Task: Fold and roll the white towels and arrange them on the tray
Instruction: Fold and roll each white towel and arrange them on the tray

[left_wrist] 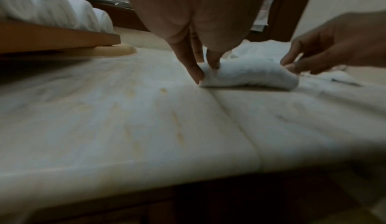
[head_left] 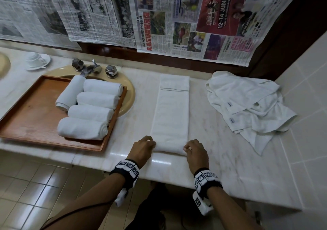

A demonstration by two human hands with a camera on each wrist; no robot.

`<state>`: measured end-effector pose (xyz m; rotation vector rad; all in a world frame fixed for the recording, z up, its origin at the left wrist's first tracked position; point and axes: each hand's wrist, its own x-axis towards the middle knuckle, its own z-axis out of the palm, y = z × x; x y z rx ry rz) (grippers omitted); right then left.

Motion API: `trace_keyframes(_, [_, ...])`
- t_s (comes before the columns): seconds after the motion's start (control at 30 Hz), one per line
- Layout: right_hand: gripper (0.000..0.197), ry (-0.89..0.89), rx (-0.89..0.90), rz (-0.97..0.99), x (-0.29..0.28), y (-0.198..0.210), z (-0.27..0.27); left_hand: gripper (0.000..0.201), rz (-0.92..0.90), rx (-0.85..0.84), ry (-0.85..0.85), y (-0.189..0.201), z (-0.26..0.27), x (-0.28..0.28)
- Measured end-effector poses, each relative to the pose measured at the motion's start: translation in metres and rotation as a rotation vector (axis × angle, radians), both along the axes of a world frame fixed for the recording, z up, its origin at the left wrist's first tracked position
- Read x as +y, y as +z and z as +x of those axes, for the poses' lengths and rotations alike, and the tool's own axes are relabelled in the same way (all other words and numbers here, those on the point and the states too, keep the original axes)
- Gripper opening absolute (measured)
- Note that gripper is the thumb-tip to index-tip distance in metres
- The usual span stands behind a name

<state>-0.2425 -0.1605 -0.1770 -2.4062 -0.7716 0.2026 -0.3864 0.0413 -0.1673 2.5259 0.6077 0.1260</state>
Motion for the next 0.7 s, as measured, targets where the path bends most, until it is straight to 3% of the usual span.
trace_keyframes(0.1, [0.011, 0.102, -0.136, -0.075, -0.012, -0.006, -0.007, 0.033, 0.068, 0.053, -0.080, -0.005, -0.011, -0.002])
trace_keyframes(0.17, [0.031, 0.162, -0.161, -0.168, -0.020, -0.008, -0.008, 0.043, 0.076, 0.134, -0.077, -0.003, -0.010, -0.002])
trace_keyframes(0.23, [0.046, 0.172, -0.118, -0.218, -0.020, -0.005, -0.004, 0.042, 0.088, 0.171, -0.053, 0.002, -0.001, 0.002])
trace_keyframes(0.37, [0.038, 0.145, -0.073, -0.191, -0.005, 0.001, 0.009, 0.031, 0.186, 0.152, -0.089, 0.010, 0.014, 0.007])
trace_keyframes(0.57, [0.029, 0.281, -0.002, -0.264, -0.007, 0.001, 0.021, 0.023, -0.043, 0.142, -0.129, 0.005, 0.014, 0.017])
trace_keyframes(0.7, [0.057, 0.250, 0.184, -0.245, -0.002, 0.010, 0.032, 0.026, -0.208, 0.100, 0.011, 0.012, 0.019, 0.021])
